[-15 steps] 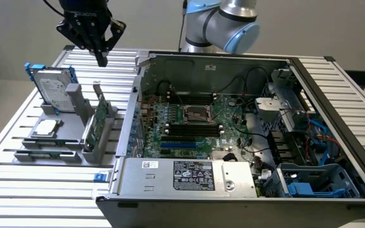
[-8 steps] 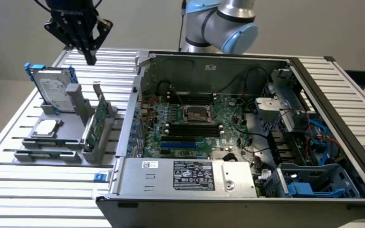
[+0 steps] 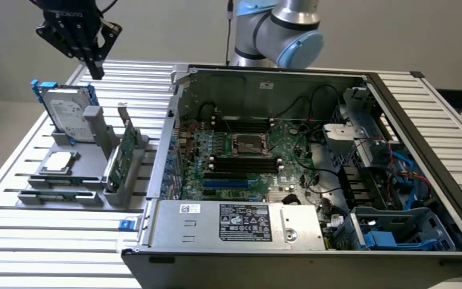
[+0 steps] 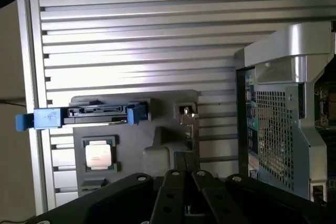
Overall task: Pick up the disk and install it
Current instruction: 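Reach for the disk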
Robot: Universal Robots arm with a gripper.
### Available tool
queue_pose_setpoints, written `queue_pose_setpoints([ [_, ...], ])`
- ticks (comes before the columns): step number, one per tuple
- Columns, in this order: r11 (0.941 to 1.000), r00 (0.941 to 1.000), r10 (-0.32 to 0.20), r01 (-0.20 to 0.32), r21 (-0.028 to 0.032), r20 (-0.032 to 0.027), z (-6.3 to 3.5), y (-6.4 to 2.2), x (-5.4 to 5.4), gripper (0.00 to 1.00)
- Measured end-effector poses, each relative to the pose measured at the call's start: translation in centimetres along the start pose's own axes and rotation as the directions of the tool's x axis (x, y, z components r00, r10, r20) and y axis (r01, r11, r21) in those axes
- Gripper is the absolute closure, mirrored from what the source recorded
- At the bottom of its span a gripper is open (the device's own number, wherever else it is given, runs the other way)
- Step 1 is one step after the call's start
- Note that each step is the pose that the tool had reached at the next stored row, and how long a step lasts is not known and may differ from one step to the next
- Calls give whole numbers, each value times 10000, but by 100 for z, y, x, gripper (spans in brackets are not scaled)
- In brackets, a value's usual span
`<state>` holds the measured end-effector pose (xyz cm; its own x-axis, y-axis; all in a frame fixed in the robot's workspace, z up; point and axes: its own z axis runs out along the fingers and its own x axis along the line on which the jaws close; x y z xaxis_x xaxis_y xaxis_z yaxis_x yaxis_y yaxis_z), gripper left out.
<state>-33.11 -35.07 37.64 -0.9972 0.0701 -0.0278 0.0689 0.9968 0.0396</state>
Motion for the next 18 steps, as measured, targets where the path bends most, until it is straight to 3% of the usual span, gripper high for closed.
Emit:
queue_pose_setpoints([
  [11,10000,10000,-2,2,77,6,57,141,513,89],
  [18,9997,10000,-43,43,234,15,97,194,790,89],
])
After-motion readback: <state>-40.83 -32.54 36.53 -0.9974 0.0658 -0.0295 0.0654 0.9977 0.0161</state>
